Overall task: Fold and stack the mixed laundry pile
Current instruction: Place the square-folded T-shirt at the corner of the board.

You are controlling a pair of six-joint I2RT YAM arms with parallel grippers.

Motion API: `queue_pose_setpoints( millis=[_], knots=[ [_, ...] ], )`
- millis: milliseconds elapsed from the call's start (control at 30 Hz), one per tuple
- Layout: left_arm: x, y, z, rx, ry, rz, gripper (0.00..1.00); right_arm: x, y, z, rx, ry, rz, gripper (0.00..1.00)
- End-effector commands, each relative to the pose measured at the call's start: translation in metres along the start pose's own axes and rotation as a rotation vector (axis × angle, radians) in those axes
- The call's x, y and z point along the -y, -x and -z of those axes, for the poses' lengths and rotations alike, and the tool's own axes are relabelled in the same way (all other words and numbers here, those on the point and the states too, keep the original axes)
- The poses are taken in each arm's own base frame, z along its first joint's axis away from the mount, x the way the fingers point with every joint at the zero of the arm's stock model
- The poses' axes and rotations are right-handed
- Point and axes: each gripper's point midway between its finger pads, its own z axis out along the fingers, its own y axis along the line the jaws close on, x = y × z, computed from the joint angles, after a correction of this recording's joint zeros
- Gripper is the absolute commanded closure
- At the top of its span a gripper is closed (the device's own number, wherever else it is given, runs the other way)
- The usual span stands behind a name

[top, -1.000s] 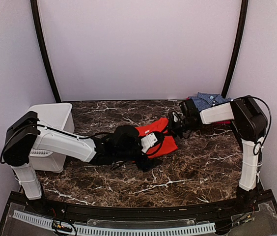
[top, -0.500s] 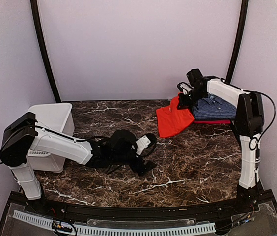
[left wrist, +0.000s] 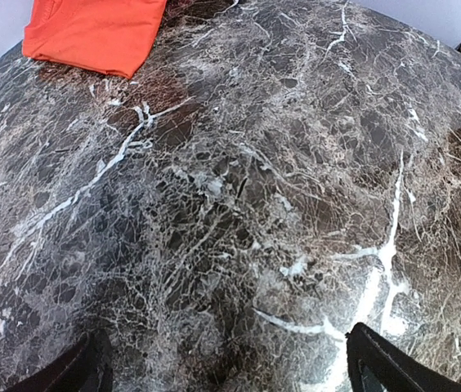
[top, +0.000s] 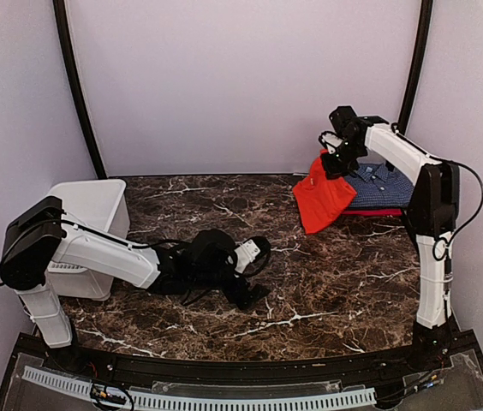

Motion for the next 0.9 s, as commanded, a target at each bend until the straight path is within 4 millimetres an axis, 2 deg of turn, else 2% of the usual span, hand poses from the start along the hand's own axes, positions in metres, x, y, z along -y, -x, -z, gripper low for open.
queue_pose_setpoints(
  millis=[0, 100, 367, 567, 867],
  knots=[
    [0.001, 0.006, 0.009, 0.008, -0.008, -0.019, 0.01, 0.022, 0.03, 0.034, 0.097, -0.071, -0.003, 1.0],
    [-0.001, 0.004, 0.008, 0.0, 0.003, -0.02, 0.01, 0.027, 0.041, 0.043, 0.12, -0.087, 0.002, 1.0],
    [-0.004, -0.003, 0.004, -0.026, 0.017, -0.053, 0.01, 0.044, 0.054, 0.067, 0.156, -0.155, 0.021, 1.0],
    [-0.003, -0.004, 0.002, -0.028, 0.013, -0.058, 0.01, 0.051, 0.061, 0.096, 0.207, -0.175, 0.019, 1.0],
    [-0.002, -0.001, 0.001, -0.022, 0.012, -0.056, 0.01, 0.069, 0.065, 0.116, 0.237, -0.231, 0.021, 1.0]
  ],
)
